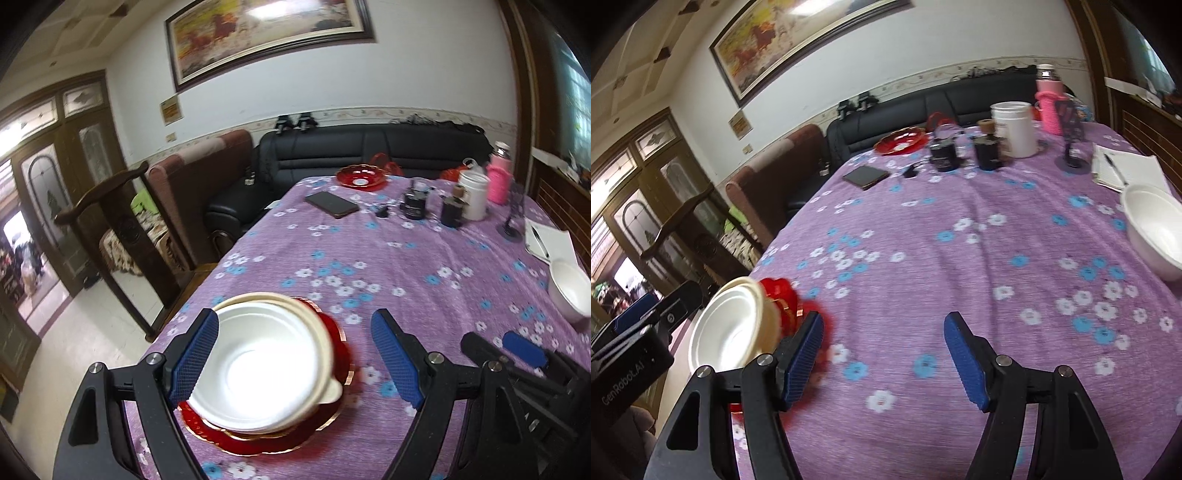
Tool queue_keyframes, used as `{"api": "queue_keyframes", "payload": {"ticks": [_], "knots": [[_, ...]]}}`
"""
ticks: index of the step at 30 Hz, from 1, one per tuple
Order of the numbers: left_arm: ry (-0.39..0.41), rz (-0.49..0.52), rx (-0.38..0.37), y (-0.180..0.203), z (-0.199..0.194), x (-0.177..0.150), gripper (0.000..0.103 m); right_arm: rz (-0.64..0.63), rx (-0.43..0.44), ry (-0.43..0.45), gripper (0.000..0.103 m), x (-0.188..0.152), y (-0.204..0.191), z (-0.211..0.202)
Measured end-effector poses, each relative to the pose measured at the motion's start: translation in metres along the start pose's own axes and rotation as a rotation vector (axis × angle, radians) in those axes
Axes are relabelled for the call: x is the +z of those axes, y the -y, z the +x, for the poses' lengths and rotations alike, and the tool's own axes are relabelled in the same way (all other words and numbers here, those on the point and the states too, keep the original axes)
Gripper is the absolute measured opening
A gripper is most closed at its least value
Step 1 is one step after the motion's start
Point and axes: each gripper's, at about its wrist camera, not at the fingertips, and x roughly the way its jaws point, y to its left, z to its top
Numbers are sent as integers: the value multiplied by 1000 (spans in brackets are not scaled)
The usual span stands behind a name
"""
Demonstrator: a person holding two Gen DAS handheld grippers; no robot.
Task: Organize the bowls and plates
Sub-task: 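Move the right gripper toward the white foam bowl beside the notebook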
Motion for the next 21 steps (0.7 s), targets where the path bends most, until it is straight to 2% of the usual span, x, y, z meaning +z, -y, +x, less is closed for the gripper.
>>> {"api": "queue_keyframes", "payload": {"ticks": [10,15,21], "knots": [[11,128,-89,66,-11,6,84,127,-129,100,73,17,104,-58],[-34,158,-231,100,-13,15,84,217,-240,183,73,24,168,-103],[-19,208,-327,139,-18,28,84,369,-391,243,76,24,249,-152]]}}
